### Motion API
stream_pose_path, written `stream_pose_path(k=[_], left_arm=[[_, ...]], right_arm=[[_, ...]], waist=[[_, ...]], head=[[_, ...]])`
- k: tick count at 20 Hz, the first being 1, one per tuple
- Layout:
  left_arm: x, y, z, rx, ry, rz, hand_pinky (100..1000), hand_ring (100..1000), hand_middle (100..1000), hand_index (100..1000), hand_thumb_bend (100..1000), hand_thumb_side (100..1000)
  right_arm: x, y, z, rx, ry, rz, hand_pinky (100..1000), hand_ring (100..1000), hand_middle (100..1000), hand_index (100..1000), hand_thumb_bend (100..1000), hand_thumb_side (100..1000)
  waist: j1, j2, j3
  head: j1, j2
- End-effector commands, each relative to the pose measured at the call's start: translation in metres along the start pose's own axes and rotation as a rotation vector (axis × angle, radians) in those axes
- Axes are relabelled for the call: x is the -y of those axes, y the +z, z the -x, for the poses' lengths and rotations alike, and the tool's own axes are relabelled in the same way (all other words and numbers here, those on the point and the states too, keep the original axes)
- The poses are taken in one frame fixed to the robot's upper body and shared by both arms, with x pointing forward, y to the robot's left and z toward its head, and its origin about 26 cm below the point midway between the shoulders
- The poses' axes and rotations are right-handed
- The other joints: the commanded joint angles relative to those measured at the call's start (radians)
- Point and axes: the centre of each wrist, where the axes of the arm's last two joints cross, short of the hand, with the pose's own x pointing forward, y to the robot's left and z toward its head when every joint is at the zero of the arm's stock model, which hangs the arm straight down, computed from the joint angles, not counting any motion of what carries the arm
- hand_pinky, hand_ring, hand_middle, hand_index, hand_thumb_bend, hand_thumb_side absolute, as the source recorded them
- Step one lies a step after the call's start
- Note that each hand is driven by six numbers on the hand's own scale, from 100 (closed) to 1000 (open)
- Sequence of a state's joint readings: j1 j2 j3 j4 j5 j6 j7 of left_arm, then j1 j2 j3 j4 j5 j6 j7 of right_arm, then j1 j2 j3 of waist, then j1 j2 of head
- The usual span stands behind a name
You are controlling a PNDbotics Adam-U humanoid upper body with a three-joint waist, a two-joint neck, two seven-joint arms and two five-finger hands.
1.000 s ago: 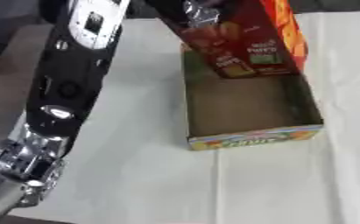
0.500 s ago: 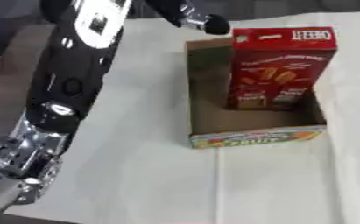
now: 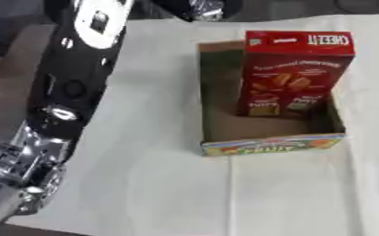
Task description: Pick up objects on the table and place them in the box.
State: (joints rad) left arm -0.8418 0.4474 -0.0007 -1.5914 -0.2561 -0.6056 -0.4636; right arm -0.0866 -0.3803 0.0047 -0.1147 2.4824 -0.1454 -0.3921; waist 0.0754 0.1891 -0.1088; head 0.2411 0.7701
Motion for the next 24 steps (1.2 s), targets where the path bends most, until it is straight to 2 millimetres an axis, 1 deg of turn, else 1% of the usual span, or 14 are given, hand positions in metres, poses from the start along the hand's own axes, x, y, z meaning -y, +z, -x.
stream_pose_path(k=[1, 2, 3, 4, 7, 8, 9, 13, 14, 18, 21, 24], left_arm=[[-0.014, 0.004, -0.010, 0.197, 0.125, -0.331, 635, 801, 823, 881, 100, 735], [-0.014, 0.008, -0.011, 0.220, 0.161, -0.380, 635, 801, 823, 883, 100, 717], [-0.014, 0.011, -0.012, 0.241, 0.192, -0.422, 631, 805, 823, 887, 109, 830], [-0.013, 0.017, -0.013, 0.260, 0.227, -0.458, 634, 812, 825, 893, 137, 849], [-0.005, 0.038, -0.016, 0.267, 0.330, -0.505, 608, 810, 823, 898, 171, 882], [-0.004, 0.044, -0.017, 0.264, 0.358, -0.507, 612, 811, 823, 898, 167, 878], [-0.001, 0.051, -0.017, 0.249, 0.386, -0.504, 589, 801, 819, 900, 186, 893], [0.005, 0.079, -0.018, 0.190, 0.488, -0.488, 565, 787, 818, 902, 208, 904], [0.006, 0.083, -0.019, 0.183, 0.509, -0.491, 548, 777, 816, 902, 220, 907], [0.020, 0.098, -0.020, 0.138, 0.615, -0.520, 542, 773, 816, 904, 246, 917], [0.023, 0.107, -0.025, 0.132, 0.631, -0.542, 549, 774, 818, 903, 248, 902], [0.024, 0.112, -0.032, 0.143, 0.613, -0.548, 556, 777, 819, 903, 240, 890]], right_arm=[[-0.012, 0.008, 0.005, -0.012, -0.005, -0.021, 462, 588, 651, 754, 100, 1000], [-0.013, 0.008, 0.005, -0.013, -0.006, -0.020, 462, 588, 651, 754, 100, 1000], [-0.013, 0.008, 0.004, -0.015, -0.007, -0.021, 462, 586, 650, 753, 100, 1000], [-0.014, 0.009, 0.004, -0.019, -0.007, -0.022, 461, 585, 650, 753, 100, 1000], [-0.017, 0.010, 0.001, -0.030, -0.009, -0.024, 461, 584, 649, 752, 100, 1000], [-0.018, 0.010, 0.000, -0.033, -0.009, -0.025, 461, 584, 649, 752, 100, 1000], [-0.019, 0.011, 0.000, -0.034, -0.011, -0.025, 461, 584, 649, 752, 100, 1000], [-0.022, 0.013, -0.005, -0.041, -0.024, -0.028, 460, 580, 647, 752, 100, 1000], [-0.023, 0.013, -0.006, -0.044, -0.025, -0.030, 459, 578, 647, 752, 100, 1000], [-0.024, 0.013, -0.008, -0.053, -0.028, -0.029, 460, 580, 648, 752, 100, 1000], [-0.024, 0.013, -0.007, -0.057, -0.040, -0.022, 460, 582, 648, 752, 100, 1000], [-0.024, 0.014, -0.006, -0.058, -0.049, -0.017, 460, 583, 649, 753, 100, 1000]], waist=[[-0.009, -0.013, 0.004], [-0.008, -0.013, 0.004], [-0.009, -0.012, 0.009], [-0.009, -0.012, 0.015], [-0.011, -0.010, 0.033], [-0.011, -0.010, 0.036], [-0.011, -0.010, 0.039], [-0.014, -0.010, 0.057], [-0.014, -0.010, 0.060], [-0.017, -0.006, 0.065], [-0.016, -0.002, 0.062], [-0.014, 0.000, 0.057]], head=[[-0.001, 0.000], [-0.001, 0.000], [-0.001, 0.000], [0.000, 0.000], [0.004, 0.000], [0.006, 0.000], [0.007, 0.000], [0.009, 0.000], [0.011, 0.000], [0.012, 0.000], [0.007, 0.000], [-0.001, 0.000]])
